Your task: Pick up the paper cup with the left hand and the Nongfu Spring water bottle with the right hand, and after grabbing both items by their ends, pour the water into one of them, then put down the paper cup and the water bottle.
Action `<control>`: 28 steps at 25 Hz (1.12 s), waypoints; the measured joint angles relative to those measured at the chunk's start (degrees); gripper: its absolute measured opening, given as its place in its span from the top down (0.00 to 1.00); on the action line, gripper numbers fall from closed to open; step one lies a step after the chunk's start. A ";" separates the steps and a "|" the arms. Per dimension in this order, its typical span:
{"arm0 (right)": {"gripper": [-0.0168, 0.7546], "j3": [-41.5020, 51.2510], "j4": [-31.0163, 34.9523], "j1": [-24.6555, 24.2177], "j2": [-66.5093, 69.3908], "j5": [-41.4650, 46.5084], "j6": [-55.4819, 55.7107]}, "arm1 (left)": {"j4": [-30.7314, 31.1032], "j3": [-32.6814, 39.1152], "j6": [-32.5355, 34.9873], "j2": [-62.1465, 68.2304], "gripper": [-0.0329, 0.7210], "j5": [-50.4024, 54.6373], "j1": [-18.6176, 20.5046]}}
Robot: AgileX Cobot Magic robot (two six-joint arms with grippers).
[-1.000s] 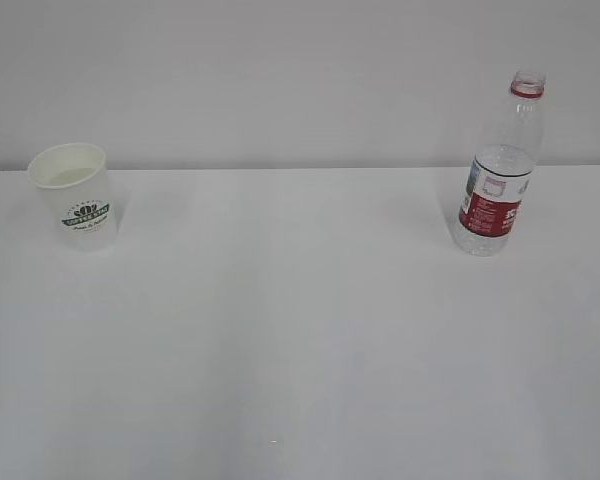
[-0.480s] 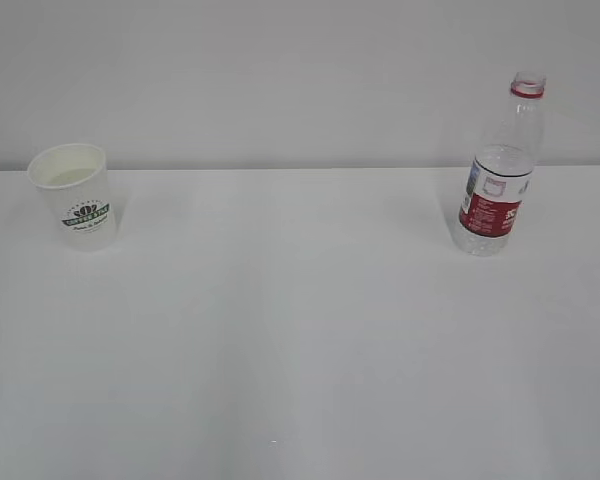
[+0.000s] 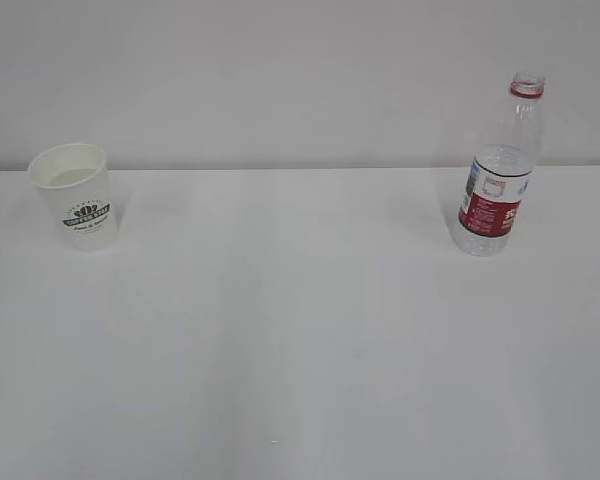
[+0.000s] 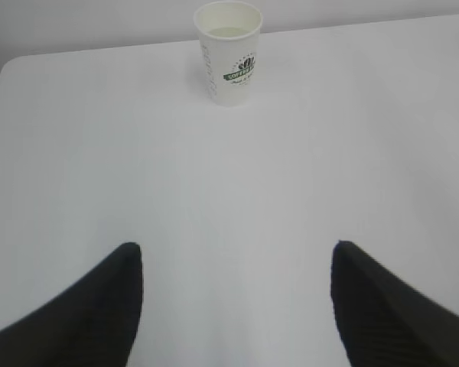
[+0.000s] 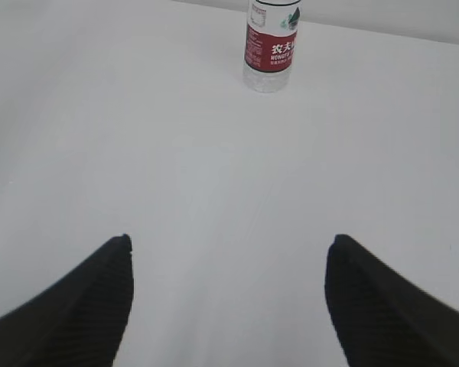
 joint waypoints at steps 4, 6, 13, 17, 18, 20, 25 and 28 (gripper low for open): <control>0.22 0.00 0.00 0.00 -0.03 0.00 0.00 | 0.00 0.00 0.00 0.00 0.21 0.00 0.00; 0.22 0.00 0.00 0.00 -0.03 0.00 0.00 | 0.00 0.00 0.00 0.00 0.21 0.00 0.00; 0.22 0.00 0.00 0.00 -0.03 0.00 0.00 | 0.00 0.00 0.00 0.00 0.21 0.00 0.00; 0.22 0.00 0.00 0.00 -0.03 0.00 0.00 | 0.00 0.00 0.00 0.00 0.21 0.00 0.00; 0.22 0.00 0.00 0.00 -0.03 0.00 0.00 | 0.00 0.00 0.00 0.00 0.21 0.00 0.00; 0.22 0.00 0.00 0.00 -0.03 0.00 0.00 | 0.00 0.00 0.00 0.00 0.21 0.00 0.00; 0.22 0.00 0.00 0.00 -0.03 0.00 0.00 | 0.00 0.00 0.00 0.00 0.21 0.00 0.00; 0.22 0.00 0.00 0.00 -0.03 0.00 0.00 | 0.00 0.00 0.00 0.00 0.21 0.00 0.00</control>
